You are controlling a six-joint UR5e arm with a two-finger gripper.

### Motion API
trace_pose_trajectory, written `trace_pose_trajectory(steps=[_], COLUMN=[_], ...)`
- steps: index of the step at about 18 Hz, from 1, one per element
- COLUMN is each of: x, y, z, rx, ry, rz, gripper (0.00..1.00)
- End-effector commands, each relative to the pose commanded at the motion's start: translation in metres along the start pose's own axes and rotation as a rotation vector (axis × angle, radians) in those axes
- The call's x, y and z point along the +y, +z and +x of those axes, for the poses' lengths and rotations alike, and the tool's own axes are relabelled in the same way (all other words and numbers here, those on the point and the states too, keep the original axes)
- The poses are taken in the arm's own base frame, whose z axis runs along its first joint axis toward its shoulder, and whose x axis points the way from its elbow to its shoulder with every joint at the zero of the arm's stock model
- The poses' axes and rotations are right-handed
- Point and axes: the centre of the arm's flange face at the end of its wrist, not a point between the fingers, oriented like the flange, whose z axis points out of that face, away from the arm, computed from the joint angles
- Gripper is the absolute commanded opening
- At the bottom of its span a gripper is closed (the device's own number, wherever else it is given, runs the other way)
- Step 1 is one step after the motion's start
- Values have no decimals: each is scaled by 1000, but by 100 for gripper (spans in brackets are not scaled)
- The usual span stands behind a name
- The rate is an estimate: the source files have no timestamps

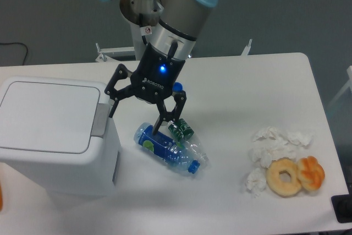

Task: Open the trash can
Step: 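Position the gripper finger against the trash can lid's edge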

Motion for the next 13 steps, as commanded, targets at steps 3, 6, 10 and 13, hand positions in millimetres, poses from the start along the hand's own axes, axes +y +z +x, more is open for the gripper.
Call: trace_pose_trajectory(steps=[3, 6, 10, 13], x=[0, 1, 3, 4], y=[2, 5, 9, 11], z=[2, 0, -1, -1], rx=[3, 5, 8, 10], ry=[1, 0, -4, -5], rz=[-3, -8, -14, -17], gripper=[100, 100, 100, 100])
